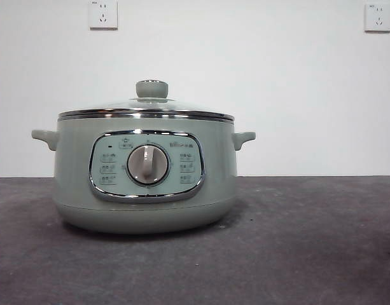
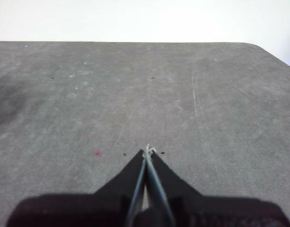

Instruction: Pick up the potato,open the lid,put the potato in the pot,close the lid

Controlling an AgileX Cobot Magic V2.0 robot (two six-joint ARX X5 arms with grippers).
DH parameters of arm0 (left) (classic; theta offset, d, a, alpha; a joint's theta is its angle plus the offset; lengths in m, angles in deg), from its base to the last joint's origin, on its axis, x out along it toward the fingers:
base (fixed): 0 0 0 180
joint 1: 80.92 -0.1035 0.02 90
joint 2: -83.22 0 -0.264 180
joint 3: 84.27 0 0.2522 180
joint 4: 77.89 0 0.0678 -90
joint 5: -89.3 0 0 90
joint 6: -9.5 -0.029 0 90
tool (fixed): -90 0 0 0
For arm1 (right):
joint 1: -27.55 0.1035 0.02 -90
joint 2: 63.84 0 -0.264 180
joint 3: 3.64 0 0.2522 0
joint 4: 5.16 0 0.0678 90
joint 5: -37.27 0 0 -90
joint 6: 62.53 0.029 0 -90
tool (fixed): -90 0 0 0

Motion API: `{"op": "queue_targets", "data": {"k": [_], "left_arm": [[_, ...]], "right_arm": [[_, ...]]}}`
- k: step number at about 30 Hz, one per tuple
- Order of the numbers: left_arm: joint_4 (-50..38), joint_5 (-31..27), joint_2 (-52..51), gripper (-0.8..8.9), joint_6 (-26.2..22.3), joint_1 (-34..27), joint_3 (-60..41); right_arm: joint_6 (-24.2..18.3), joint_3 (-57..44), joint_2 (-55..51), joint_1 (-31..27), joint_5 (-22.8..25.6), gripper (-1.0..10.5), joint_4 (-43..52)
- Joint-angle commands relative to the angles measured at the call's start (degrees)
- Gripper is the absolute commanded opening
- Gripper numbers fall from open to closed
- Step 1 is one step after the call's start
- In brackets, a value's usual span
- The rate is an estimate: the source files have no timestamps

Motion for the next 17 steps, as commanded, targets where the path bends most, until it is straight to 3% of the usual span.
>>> {"op": "queue_targets", "data": {"k": [1,17], "left_arm": [[-0.26,0.2,0.02,-0.03,-0.37,-0.17,-0.61],[-0.26,0.2,0.02,-0.03,-0.37,-0.17,-0.61]], "right_arm": [[0.63,-0.59,-0.09,0.04,0.02,0.0,0.39],[0.63,-0.59,-0.09,0.04,0.02,0.0,0.39]]}}
